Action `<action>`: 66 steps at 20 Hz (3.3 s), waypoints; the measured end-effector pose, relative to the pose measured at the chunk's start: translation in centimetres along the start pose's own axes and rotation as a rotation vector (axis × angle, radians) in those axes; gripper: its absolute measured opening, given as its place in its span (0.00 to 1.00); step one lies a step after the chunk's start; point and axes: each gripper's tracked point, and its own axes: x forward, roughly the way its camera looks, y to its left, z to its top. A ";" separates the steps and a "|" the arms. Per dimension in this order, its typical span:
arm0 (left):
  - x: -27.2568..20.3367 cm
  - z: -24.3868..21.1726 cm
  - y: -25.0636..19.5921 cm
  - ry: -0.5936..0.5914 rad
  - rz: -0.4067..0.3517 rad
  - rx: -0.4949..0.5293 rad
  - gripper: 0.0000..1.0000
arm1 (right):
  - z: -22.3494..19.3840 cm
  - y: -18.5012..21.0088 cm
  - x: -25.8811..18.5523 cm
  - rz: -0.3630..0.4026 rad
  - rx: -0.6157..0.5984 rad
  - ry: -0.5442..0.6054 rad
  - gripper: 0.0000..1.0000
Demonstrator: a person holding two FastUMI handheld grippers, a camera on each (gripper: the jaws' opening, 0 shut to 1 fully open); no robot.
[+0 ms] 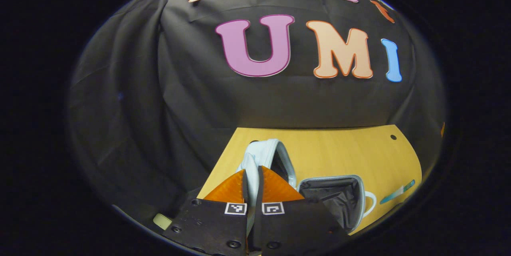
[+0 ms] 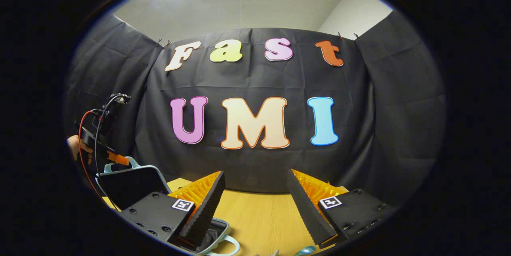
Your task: First open the suitcase, pack the skin care products into it, and then close the suitcase.
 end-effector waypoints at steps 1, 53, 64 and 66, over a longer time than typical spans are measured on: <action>0.7 0.1 1.8 -0.009 0.024 0.013 0.00 | 0.0 0.9 0.2 -0.001 -0.004 0.000 0.98; -12.2 5.5 -14.7 -0.373 -0.155 -0.077 0.95 | -0.2 -15.6 -0.6 -0.105 -0.027 -0.012 0.98; -12.4 -2.1 -31.3 -0.208 -0.385 0.001 0.95 | -3.9 -22.1 -3.0 -0.110 -0.048 0.072 0.99; -12.1 -4.4 -33.7 -0.158 -0.424 0.021 0.95 | -4.8 -22.8 -3.5 -0.110 -0.059 0.094 0.99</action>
